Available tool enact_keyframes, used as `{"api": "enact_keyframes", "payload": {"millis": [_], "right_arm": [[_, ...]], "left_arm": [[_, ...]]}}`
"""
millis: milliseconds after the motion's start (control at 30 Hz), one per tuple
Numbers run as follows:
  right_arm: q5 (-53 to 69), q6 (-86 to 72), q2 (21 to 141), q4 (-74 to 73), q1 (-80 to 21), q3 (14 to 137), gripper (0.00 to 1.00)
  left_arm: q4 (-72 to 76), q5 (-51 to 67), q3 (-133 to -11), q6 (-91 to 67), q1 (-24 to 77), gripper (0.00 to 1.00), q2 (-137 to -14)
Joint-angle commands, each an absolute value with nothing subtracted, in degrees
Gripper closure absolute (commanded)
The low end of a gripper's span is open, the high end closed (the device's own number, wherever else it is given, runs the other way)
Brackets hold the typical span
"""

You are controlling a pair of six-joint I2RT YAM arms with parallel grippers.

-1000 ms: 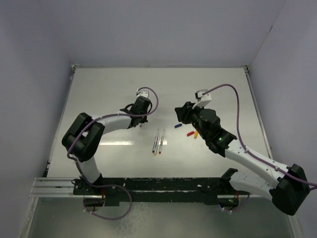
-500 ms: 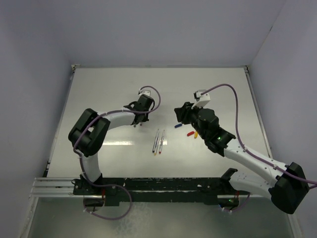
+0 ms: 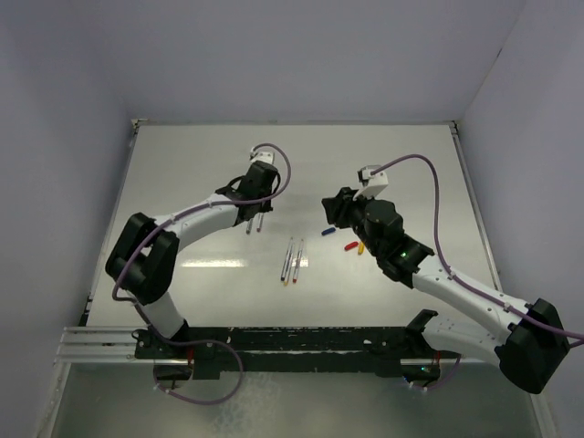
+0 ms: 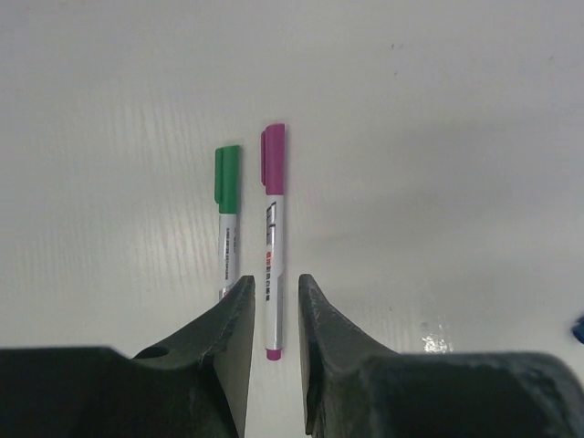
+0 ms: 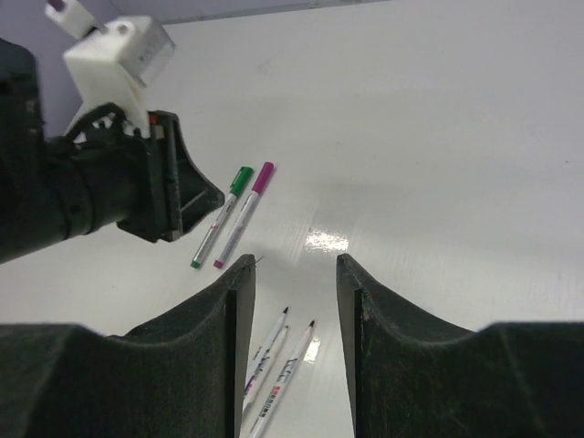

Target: Insert the pens into the pen caps

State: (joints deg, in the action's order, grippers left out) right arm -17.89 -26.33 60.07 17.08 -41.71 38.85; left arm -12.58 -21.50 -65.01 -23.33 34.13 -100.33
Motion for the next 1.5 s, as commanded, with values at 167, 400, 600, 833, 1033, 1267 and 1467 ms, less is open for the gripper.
{"api": "enact_keyframes", "payload": {"millis": [167,400,600,833,1033,1267,1467], "right_arm": [[-24.8,-27.5,61.2,19.5,-41.6,38.3,0.53],[-23.5,-31.4,62.2,19.2,-38.2,36.7,0.43],[-20.3,-33.1,62.2,18.5,-33.8,35.1,0.19],[-21.7,-32.8,61.4,17.5,-33.6,33.5,0.39],[-22.0,-32.9,61.1,16.7,-33.6,32.9,0.39],[-21.1,-33.1,61.6,16.7,-33.5,33.1,0.30],[-20.3,-33.5,61.8,17.0,-33.5,33.0,0.30]], "left_arm": [[-9.9,-15.6,-60.7,-23.3,34.3,0.72,-86.5],[-12.9,-21.3,-53.9,-26.2,44.9,0.71,-81.3],[-13.1,-20.3,-49.9,-30.0,49.7,0.69,-80.5],[-12.2,-19.8,-49.6,-30.8,52.1,0.68,-84.0],[-11.8,-19.7,-49.6,-32.1,54.0,0.68,-86.8],[-12.2,-20.0,-50.0,-33.5,55.6,0.66,-90.0],[-12.3,-20.7,-50.6,-33.5,56.2,0.65,-91.7]]}}
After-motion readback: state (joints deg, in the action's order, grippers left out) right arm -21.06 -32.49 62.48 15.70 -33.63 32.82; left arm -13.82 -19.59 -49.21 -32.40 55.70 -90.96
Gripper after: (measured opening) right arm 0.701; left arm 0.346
